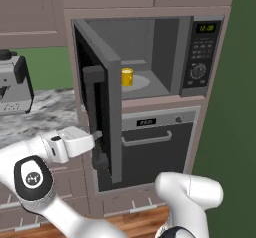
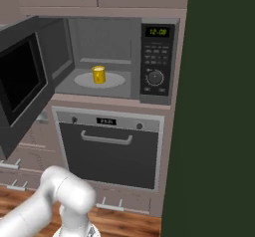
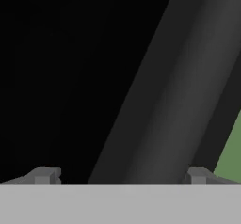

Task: Pick the mug from the counter and place it inside the microwave. Then close the microwave.

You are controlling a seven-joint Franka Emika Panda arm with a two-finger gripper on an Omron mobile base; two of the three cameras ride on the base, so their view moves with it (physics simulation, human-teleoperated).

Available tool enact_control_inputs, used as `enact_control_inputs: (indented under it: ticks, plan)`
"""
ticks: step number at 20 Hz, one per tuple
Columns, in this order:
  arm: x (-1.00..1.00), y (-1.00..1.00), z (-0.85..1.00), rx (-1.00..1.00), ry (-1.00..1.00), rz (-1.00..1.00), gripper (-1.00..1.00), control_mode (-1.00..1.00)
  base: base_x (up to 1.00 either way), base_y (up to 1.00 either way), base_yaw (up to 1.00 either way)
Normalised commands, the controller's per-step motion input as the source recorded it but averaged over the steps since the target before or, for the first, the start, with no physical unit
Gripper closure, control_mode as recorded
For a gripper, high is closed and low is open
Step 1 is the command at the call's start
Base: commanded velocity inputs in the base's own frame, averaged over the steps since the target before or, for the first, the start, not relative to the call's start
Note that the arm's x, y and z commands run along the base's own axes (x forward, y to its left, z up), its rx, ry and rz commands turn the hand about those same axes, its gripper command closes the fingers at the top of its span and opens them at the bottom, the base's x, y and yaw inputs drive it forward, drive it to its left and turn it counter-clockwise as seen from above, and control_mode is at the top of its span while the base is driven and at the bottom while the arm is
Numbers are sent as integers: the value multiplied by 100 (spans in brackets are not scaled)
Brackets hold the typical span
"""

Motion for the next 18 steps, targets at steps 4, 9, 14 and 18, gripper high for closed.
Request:
enact_control_inputs:
  ticks: [4,9,14,18]
  plan:
    - [0,-57,34,0,0,2,-100,-100,0,0,0]
    - [7,-61,27,0,0,2,-100,-100,0,0,0]
    - [14,-61,21,0,0,3,-100,-100,0,0,0]
    - [20,-61,13,0,0,3,-100,-100,0,0,0]
